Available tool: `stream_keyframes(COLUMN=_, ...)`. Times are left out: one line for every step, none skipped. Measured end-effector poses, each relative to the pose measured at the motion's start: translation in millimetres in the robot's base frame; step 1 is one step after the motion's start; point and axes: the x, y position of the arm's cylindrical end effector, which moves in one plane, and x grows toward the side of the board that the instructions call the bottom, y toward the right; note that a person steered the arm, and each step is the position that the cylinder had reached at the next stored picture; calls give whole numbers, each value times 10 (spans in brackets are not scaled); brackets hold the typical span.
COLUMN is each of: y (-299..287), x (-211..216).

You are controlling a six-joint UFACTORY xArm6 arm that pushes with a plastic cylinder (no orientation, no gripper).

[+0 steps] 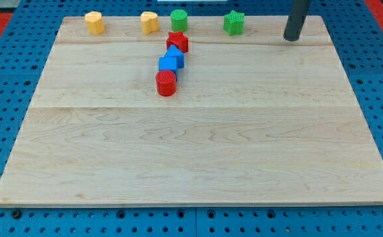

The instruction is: Place the green blocks in a diagonal line

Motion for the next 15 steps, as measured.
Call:
stream_keyframes(y=-226, x=-479)
stream_keyframes(y=-308, x=-494)
stream_keyframes(y=-607, x=-495)
stream_keyframes(y=-1175, x=-492)
stream_keyframes(y=-1326, x=-491)
stream_keyframes(y=-1420, x=-486)
stream_keyframes(y=-2127, x=-486)
stream_keyframes(y=-3068, x=-490)
stream_keyframes(y=-3248, x=-488)
stream_keyframes(y=-3882, x=-490)
stream_keyframes(y=-4395, x=-339)
stream_keyframes(y=-4146, x=-200)
stream_keyframes(y=-3531, x=-205)
stream_keyframes(y=-3656, x=-302)
stream_keyframes(y=-3659, x=-332)
